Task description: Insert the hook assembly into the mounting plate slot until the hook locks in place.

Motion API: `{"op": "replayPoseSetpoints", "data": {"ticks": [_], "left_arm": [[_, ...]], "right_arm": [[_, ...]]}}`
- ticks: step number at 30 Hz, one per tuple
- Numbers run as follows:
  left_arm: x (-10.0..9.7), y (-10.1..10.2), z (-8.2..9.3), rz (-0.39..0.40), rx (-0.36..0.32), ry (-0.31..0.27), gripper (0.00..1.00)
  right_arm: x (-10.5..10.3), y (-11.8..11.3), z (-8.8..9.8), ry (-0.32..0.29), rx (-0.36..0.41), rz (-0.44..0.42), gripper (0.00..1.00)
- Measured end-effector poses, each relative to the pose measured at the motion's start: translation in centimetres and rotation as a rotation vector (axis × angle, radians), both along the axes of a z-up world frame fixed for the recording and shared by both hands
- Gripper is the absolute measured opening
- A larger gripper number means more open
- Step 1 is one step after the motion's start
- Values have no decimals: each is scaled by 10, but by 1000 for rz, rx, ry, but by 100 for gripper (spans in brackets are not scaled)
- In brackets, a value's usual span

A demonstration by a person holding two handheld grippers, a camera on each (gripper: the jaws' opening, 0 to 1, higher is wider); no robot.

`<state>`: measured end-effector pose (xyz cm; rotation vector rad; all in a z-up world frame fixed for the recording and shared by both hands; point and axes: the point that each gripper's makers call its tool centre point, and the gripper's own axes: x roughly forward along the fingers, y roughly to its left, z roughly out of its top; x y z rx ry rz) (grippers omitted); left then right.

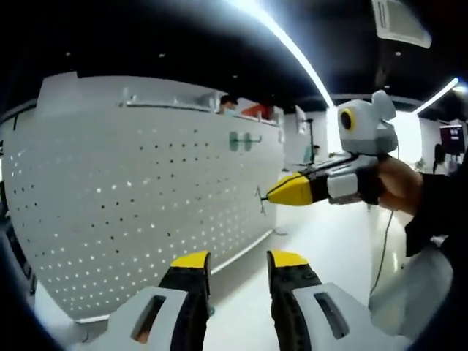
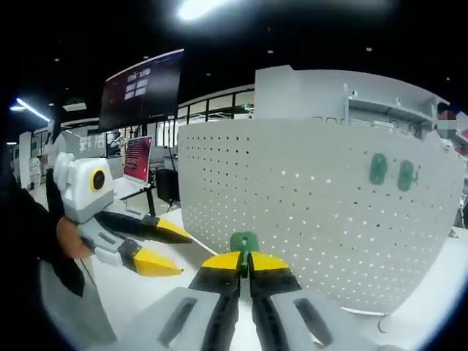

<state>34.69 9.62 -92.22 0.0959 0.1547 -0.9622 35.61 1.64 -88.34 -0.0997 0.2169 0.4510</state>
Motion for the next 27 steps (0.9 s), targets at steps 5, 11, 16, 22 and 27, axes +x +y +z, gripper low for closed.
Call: {"op": "replayPoseSetpoints", "data": {"ticks": [5, 11, 16, 22, 27], "left_arm": [[0, 9, -7, 42, -21, 5, 36], [-5, 8, -16, 47, -14, 4, 40], [-8, 6, -18, 33, -12, -3, 42], [-9, 4, -24, 22, -15, 8, 42], [-10, 5, -28, 17, -15, 18, 41]], "right_arm": [[7, -10, 8, -12, 13, -51, 1], [16, -16, 24, -46, 23, -91, 1], [25, -23, 38, -86, 13, -129, 1], [41, -45, 66, -174, 43, -222, 1], [58, -58, 86, -232, 73, -284, 1]]}}
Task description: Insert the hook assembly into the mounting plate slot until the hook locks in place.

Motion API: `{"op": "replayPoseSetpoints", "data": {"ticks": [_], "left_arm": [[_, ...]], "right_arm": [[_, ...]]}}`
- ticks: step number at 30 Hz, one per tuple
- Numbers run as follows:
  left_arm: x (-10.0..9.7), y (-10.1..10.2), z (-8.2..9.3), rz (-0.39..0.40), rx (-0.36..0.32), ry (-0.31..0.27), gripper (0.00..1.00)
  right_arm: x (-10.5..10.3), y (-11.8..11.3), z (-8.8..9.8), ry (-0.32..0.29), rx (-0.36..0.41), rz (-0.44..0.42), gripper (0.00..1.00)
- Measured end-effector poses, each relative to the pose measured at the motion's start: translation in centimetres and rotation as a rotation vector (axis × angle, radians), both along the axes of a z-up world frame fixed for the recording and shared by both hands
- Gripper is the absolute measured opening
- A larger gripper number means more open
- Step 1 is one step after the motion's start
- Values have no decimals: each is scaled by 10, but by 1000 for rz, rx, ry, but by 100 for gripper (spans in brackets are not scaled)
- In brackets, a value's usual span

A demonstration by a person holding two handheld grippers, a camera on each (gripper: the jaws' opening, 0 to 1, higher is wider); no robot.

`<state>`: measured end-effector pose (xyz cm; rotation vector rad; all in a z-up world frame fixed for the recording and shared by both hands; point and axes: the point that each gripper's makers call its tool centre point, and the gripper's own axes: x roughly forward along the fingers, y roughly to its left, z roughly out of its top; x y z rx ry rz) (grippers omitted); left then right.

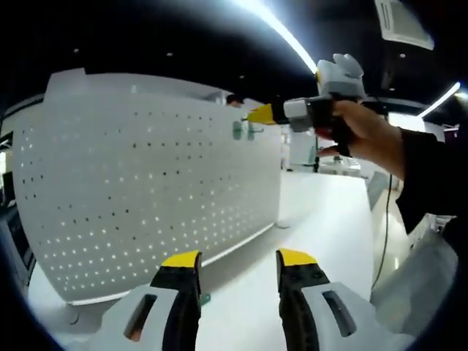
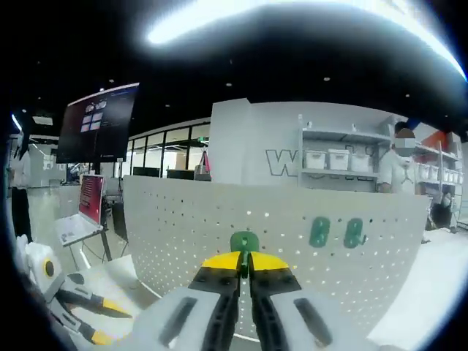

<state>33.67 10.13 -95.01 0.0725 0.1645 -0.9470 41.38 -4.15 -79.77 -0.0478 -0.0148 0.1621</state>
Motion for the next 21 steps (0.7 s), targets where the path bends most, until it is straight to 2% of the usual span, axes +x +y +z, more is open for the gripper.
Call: {"op": "replayPoseSetpoints", "data": {"ticks": [10, 21], "left_arm": [[-3, -3, -8, -18, 6, 13, 40], [-3, -4, -11, -27, 6, 30, 40]], "right_arm": [[27, -17, 17, -71, 54, -77, 1], [47, -26, 14, -80, 69, -120, 1]]}}
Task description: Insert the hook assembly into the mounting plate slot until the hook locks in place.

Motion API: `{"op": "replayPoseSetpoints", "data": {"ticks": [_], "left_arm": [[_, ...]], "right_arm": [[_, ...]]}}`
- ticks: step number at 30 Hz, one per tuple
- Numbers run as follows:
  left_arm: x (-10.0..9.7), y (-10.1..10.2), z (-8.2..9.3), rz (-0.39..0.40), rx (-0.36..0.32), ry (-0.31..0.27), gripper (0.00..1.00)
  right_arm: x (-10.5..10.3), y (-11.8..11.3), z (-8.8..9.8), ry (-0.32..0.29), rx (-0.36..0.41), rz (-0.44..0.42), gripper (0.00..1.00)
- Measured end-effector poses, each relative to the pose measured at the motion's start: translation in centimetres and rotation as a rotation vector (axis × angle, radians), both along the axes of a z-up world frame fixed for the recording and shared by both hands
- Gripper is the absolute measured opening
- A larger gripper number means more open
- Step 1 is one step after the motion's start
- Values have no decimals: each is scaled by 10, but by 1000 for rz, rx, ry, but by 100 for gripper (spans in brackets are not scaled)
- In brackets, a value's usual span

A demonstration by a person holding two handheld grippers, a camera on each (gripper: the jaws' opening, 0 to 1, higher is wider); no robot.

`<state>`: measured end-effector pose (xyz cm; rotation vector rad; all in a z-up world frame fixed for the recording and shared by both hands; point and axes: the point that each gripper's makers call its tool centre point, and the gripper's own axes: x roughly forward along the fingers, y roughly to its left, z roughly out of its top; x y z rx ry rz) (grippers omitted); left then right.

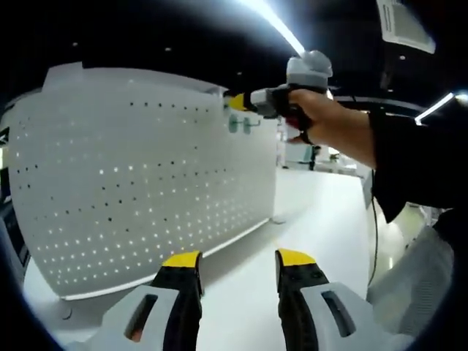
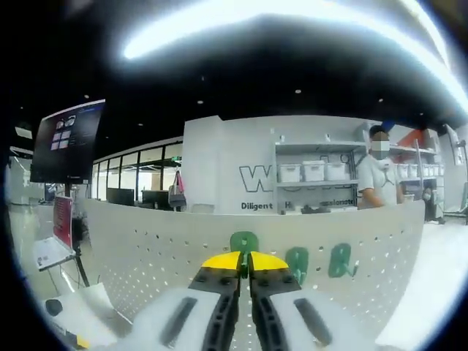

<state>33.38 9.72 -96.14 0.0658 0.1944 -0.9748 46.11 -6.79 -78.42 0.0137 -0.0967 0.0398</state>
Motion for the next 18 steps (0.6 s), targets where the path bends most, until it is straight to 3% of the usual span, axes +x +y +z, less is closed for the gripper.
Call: {"op": "replayPoseSetpoints", "data": {"ticks": [18], "left_arm": [[0, -2, -3, -15, -3, 15, 39]], "right_arm": [[17, -4, -13, 13, 38, -10, 1]]}}
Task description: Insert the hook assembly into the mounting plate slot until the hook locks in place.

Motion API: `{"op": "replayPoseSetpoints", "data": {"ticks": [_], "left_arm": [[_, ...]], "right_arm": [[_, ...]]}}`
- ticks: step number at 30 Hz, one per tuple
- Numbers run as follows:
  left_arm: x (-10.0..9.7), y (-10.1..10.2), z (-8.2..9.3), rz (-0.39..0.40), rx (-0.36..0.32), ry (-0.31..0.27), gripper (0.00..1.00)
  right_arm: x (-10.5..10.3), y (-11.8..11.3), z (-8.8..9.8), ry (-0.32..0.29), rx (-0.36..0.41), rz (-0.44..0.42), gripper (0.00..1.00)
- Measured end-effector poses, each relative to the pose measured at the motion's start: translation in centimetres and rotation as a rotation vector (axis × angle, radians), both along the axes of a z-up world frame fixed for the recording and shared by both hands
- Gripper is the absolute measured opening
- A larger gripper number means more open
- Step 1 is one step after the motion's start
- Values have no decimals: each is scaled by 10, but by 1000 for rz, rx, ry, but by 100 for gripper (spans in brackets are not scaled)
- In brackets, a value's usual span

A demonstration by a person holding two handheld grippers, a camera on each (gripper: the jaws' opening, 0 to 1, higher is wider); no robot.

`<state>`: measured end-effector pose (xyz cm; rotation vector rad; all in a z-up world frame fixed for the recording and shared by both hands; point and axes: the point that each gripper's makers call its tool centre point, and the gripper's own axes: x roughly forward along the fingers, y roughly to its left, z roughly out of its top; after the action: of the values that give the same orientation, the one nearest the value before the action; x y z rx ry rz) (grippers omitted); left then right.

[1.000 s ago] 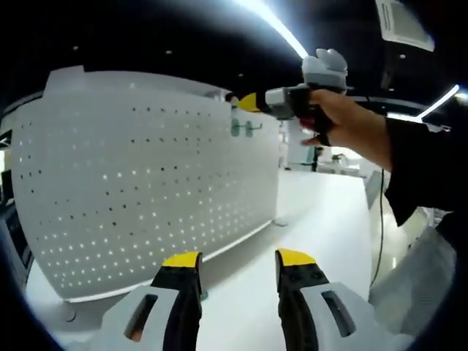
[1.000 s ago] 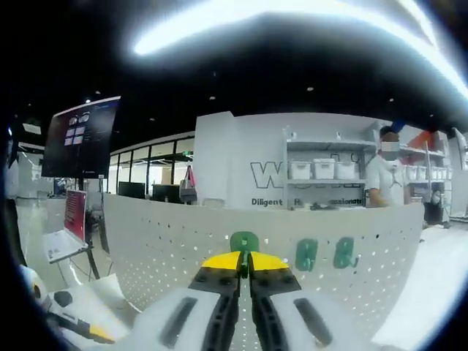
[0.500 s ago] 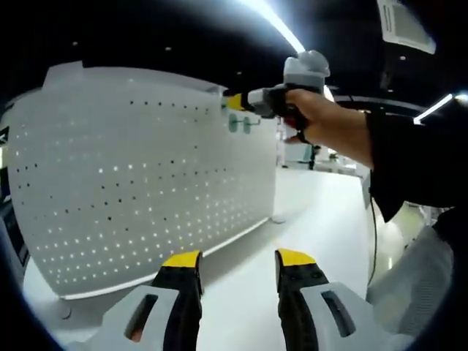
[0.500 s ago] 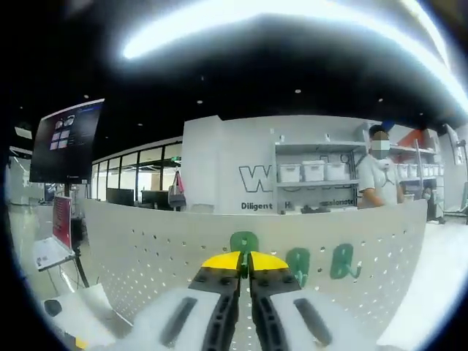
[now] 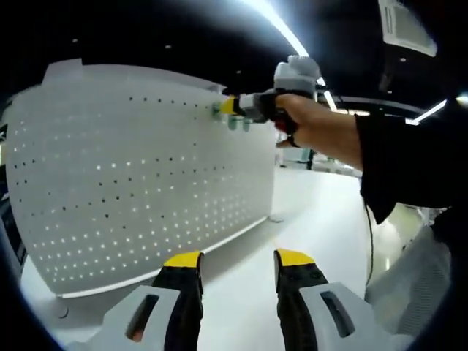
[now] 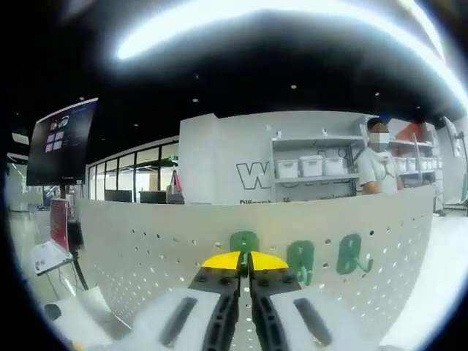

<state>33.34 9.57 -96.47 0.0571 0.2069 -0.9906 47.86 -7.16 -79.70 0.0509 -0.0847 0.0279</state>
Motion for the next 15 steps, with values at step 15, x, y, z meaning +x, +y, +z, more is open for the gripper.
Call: {"op": "replayPoseSetpoints", "data": {"ticks": [15], "left_arm": [[0, 0, -3, -9, 0, 13, 38]], "right_arm": [[-5, -2, 4, -56, 17, -12, 0]]}}
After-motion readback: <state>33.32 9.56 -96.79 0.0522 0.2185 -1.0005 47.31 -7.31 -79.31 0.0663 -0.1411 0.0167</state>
